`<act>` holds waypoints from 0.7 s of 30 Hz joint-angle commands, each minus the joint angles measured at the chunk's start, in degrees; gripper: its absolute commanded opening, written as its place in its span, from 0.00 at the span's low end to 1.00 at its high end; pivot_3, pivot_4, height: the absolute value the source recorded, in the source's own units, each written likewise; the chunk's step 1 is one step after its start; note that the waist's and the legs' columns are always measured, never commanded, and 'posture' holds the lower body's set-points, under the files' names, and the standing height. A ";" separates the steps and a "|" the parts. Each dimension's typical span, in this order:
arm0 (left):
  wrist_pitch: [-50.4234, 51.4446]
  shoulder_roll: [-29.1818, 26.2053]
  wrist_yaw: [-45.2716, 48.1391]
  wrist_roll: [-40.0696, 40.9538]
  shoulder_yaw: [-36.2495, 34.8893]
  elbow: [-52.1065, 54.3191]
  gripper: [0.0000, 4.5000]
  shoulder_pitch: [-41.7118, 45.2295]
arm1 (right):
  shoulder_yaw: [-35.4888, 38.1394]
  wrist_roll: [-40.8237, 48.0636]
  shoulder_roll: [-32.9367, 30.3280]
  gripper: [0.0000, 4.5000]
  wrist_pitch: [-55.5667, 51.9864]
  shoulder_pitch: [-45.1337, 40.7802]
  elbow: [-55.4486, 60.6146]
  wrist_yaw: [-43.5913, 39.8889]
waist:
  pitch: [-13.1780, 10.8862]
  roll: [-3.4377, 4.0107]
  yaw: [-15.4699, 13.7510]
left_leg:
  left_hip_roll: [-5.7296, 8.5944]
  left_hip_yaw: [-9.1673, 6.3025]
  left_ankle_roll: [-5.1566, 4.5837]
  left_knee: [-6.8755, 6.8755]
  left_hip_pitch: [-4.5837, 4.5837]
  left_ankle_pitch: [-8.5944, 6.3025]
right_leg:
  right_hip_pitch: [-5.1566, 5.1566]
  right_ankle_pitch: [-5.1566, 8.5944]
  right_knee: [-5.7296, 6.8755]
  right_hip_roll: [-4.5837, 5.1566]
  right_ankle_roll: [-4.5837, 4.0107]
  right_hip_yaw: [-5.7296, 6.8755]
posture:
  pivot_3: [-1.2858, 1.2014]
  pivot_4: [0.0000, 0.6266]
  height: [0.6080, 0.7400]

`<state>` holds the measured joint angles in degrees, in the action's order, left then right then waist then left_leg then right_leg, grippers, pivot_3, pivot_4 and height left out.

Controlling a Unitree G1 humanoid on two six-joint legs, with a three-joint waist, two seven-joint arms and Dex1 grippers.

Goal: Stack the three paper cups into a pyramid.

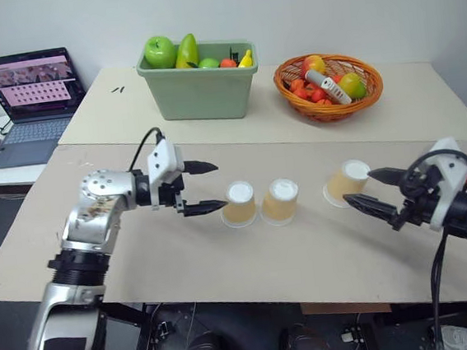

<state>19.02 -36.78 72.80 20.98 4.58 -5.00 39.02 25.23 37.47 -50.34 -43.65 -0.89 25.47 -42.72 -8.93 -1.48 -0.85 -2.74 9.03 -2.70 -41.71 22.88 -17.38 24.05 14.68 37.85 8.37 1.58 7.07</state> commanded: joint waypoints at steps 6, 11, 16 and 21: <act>8.07 -1.75 -3.62 5.60 -3.96 11.36 0.98 0.98 | -3.74 -8.34 -0.27 1.00 6.69 -2.68 -12.16 -0.07 | 0.00 0.01 0.43 | 0.01 0.04 -0.01 0.00 -0.12 -0.01 | -0.07 -0.02 0.03 -0.02 0.04 -0.08 | 0.52 0.24 0.98; 9.25 -1.64 -5.62 6.06 -4.23 13.02 0.98 1.41 | -8.16 -10.07 2.80 1.00 9.29 -9.53 -18.52 -0.40 | 0.00 0.00 0.71 | 0.01 0.10 0.00 0.00 -0.13 0.00 | -0.01 -0.02 0.07 -0.03 0.04 -0.14 | 0.52 0.24 0.98; 10.10 -1.85 -6.99 6.46 -4.29 14.11 0.98 1.46 | -11.34 -12.30 5.08 1.00 11.59 -16.75 -24.79 -0.55 | 0.00 0.01 0.72 | 0.01 0.11 0.00 0.00 -0.09 0.00 | 0.01 -0.02 0.06 -0.03 0.04 -0.13 | 0.52 0.24 0.98; 10.51 -1.96 -8.20 6.67 -4.26 14.74 0.98 1.51 | -13.40 -14.05 6.47 1.00 13.45 -22.22 -29.55 -0.99 | 0.00 0.01 0.55 | 0.01 0.11 0.00 0.00 -0.06 0.00 | 0.02 -0.02 0.02 -0.03 0.04 -0.08 | 0.52 0.24 0.98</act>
<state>29.13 -38.26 65.23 26.95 1.24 7.81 39.64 11.41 23.85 -43.75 -32.19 -21.54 -3.31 -43.62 -8.93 -1.47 -0.31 -2.73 9.14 -2.70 -41.70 22.83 -17.38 24.08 14.66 37.85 8.35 1.62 6.99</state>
